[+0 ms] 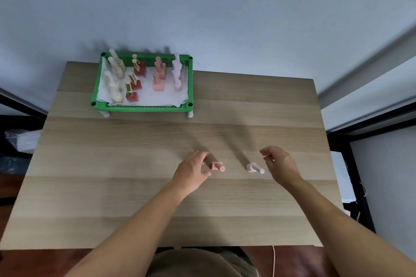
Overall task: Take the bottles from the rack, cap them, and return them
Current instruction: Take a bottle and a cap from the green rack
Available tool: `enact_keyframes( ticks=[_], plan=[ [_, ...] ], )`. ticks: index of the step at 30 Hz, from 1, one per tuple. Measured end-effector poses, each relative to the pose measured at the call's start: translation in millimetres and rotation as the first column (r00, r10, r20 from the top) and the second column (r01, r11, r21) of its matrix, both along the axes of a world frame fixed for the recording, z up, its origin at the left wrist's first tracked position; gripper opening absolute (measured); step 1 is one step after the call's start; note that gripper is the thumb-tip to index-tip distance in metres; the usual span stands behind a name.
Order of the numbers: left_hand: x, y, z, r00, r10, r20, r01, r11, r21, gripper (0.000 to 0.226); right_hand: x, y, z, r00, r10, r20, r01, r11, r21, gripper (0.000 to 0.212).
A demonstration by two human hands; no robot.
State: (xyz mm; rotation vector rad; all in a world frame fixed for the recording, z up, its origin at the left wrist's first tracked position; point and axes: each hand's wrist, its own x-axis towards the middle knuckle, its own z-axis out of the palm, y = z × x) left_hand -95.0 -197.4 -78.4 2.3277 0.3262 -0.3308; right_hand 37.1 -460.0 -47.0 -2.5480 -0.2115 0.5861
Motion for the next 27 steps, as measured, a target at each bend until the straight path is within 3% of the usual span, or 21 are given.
enact_keyframes(
  ticks=[2, 7, 12, 17, 20, 22, 25, 27],
  plan=[
    [-1.7, 12.2, 2.5, 1.0, 0.021, 0.014, -0.021, 1.0, 0.021, 0.046, 12.7, 11.5, 9.0, 0.999, 0.04, 0.023, -0.04, 0.999, 0.011, 0.02],
    [-4.6, 49.6, 19.2, 0.988, 0.121, 0.092, -0.127, 0.99, 0.059, 0.01, 28.3, 65.0, 24.9, 0.991, 0.132, 0.033, -0.134, 0.989, 0.064, 0.01],
    [-15.1, 102.9, 37.0, 0.968, 0.217, 0.129, -0.227, 0.972, 0.063, 0.002, 22.9, 135.9, 28.4, 0.963, 0.255, 0.092, -0.266, 0.954, 0.135, 0.008],
    [-30.6, 164.7, 46.3, 0.94, 0.317, 0.124, -0.33, 0.937, 0.114, 0.031, 10.0, 203.0, 31.4, 0.95, 0.296, 0.1, -0.31, 0.933, 0.182, 0.005],
    [-39.8, 200.7, 50.9, 0.914, 0.389, 0.119, -0.398, 0.915, 0.07, 0.048, 3.6, 238.2, 34.1, 0.941, 0.32, 0.109, -0.336, 0.921, 0.199, 0.01],
    [-43.7, 222.9, 53.1, 0.892, 0.429, 0.141, -0.442, 0.894, 0.079, 0.046, 0.4, 259.4, 37.4, 0.939, 0.328, 0.104, -0.343, 0.917, 0.202, 0.013],
    [-42.8, 254.2, 55.8, 0.877, 0.436, 0.2, -0.464, 0.877, 0.126, 0.025, -3.1, 292.2, 43.6, 0.932, 0.347, 0.109, -0.363, 0.906, 0.218, 0.012],
    [-37.7, 271.3, 57.4, 0.862, 0.459, 0.216, -0.483, 0.872, 0.076, 0.021, -4.0, 311.9, 47.0, 0.931, 0.345, 0.122, -0.365, 0.901, 0.235, 0.012]
  ],
)
